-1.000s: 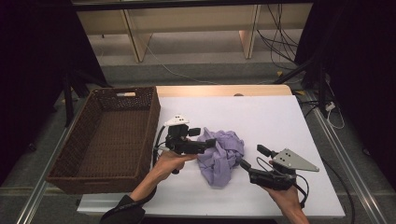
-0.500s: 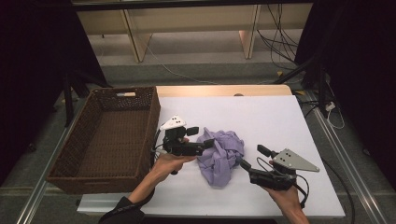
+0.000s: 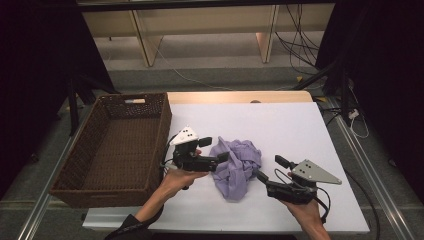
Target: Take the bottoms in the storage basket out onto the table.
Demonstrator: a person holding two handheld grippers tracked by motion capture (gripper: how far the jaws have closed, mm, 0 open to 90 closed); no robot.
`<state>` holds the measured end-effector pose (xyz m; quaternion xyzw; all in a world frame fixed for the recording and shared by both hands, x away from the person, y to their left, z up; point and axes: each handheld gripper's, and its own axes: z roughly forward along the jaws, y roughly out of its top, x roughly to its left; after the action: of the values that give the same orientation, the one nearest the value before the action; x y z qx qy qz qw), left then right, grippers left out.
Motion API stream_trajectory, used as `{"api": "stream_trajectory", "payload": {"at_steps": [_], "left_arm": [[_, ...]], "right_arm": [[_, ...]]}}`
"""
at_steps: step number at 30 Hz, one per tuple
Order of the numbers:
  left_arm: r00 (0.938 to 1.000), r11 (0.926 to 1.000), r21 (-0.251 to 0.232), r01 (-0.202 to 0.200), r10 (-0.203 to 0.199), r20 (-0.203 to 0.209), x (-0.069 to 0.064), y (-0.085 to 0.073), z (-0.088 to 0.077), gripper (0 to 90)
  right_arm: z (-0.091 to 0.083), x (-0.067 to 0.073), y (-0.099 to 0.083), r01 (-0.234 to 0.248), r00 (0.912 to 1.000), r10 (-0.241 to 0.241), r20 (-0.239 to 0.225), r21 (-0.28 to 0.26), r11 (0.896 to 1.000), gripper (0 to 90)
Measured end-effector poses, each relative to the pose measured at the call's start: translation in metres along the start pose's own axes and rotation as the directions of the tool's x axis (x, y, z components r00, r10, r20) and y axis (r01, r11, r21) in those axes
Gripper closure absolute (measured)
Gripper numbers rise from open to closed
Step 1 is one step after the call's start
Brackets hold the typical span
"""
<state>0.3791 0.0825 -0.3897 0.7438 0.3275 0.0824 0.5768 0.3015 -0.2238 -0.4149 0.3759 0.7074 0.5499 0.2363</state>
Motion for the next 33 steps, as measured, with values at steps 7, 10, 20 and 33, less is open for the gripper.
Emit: {"api": "stream_trajectory", "payload": {"at_steps": [7,10,20,33], "left_arm": [[0.9995,0.9993,-0.018,-0.032,0.032,-0.002,-0.005,-0.006,-0.005,15.4],[0.9993,0.9992,-0.014,-0.038,0.038,-0.003,-0.007,-0.008,-0.006,15.4],[0.9972,0.9947,-0.074,-0.072,0.074,0.016,-0.017,-0.016,-0.011,14.6],[0.9977,0.9929,-0.097,-0.068,0.068,-0.005,-0.015,-0.026,-0.014,8.6]], "right_arm": [[0.0,0.001,0.0,0.0,1.0,0.0,0.0,-0.001,1.0,22.9],[0.0,0.001,0.0,0.003,1.0,-0.003,-0.002,0.001,1.0,22.9],[0.0,0.002,0.0,0.006,1.0,-0.006,-0.003,0.004,1.0,22.9],[0.001,0.002,-0.001,0.011,0.9999,-0.011,-0.005,-0.001,1.0,22.9]]}}
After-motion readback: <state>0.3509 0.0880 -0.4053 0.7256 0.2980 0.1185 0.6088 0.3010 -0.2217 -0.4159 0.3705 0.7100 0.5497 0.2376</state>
